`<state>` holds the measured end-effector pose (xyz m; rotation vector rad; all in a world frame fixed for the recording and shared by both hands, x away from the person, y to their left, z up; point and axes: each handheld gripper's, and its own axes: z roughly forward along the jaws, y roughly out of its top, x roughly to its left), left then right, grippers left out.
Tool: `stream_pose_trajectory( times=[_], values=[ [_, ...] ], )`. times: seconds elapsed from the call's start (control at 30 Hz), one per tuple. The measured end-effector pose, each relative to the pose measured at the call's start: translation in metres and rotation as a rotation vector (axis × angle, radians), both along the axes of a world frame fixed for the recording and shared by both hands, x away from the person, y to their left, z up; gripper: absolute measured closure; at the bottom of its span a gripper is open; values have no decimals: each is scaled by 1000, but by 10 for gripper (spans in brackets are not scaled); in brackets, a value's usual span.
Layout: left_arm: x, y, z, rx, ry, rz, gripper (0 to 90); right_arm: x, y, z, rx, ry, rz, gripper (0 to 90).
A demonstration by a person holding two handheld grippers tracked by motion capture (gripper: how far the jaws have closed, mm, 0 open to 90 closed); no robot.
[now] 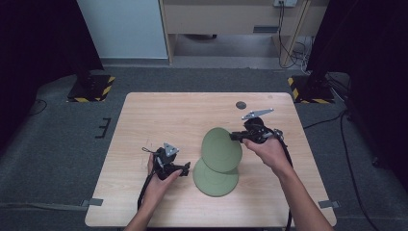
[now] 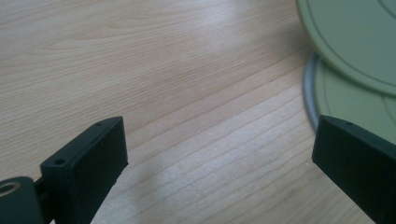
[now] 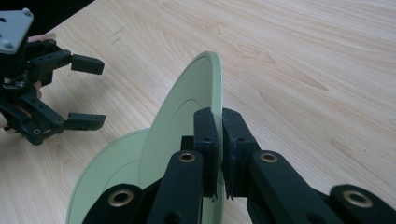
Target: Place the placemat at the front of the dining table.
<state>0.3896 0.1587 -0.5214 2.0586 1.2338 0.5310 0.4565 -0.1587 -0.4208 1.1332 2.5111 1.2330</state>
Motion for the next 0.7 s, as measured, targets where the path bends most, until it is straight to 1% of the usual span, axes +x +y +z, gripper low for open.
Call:
stream_pose_trajectory(
  times=[0.03,0.1,0.13,0.17,0.2,0.27,0.33,0.5,0.57,0.7],
  values=[
    [1,1,0,0,1,2,27,0,0,1,6,6,-5,860],
    [3,4,-1,0,2,9,27,0,1,3,17,2,-4,860],
    [4,5,0,8,6,9,26,0,1,5,22,4,-4,860],
    [4,6,1,11,4,12,26,1,1,7,26,-4,0,860],
    [5,9,3,8,-1,15,26,1,2,9,32,-6,3,860],
    [6,13,6,-10,-7,27,25,2,3,14,46,-8,1,861],
    [8,18,8,-17,-10,38,24,3,4,15,48,-11,2,861],
    [12,31,8,-30,-4,62,25,8,7,22,65,-17,-6,861],
    [13,35,9,-32,-3,71,25,10,9,24,77,-17,-15,861],
    [15,45,8,-37,-3,91,25,17,13,27,84,-28,-35,861]
  ],
)
